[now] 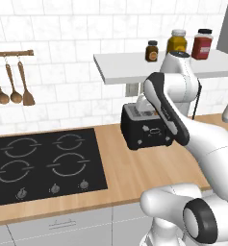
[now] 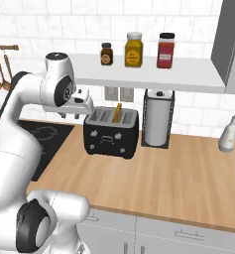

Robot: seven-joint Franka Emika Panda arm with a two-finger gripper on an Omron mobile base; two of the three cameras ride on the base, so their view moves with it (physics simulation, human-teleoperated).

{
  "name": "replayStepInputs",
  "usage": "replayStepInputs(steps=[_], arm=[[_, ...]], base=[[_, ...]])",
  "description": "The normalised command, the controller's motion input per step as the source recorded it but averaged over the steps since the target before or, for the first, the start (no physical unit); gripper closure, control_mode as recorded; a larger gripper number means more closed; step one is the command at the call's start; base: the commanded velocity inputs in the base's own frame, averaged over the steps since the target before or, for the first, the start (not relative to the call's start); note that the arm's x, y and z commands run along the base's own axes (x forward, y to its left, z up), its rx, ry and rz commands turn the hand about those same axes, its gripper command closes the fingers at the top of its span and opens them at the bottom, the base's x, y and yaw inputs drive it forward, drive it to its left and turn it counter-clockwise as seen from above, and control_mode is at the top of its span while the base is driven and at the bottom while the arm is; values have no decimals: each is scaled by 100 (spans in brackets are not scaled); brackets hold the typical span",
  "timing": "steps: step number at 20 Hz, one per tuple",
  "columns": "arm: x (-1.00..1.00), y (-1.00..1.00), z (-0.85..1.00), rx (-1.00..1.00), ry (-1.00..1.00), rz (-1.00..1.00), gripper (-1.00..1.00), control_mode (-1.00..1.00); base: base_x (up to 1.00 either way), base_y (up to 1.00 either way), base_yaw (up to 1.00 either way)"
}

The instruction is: Start the toaster. Once the lever pops up, take the bread to the plate on the dining counter.

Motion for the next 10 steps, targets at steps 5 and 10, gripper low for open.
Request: replayStepInputs(steps=[5,10], arm=[[-4,-3,-9,0,4,0,-100,-100],[-8,-1,-2,0,-12,-2,-100,-100]], base=[[0,0,0],[0,0,0]])
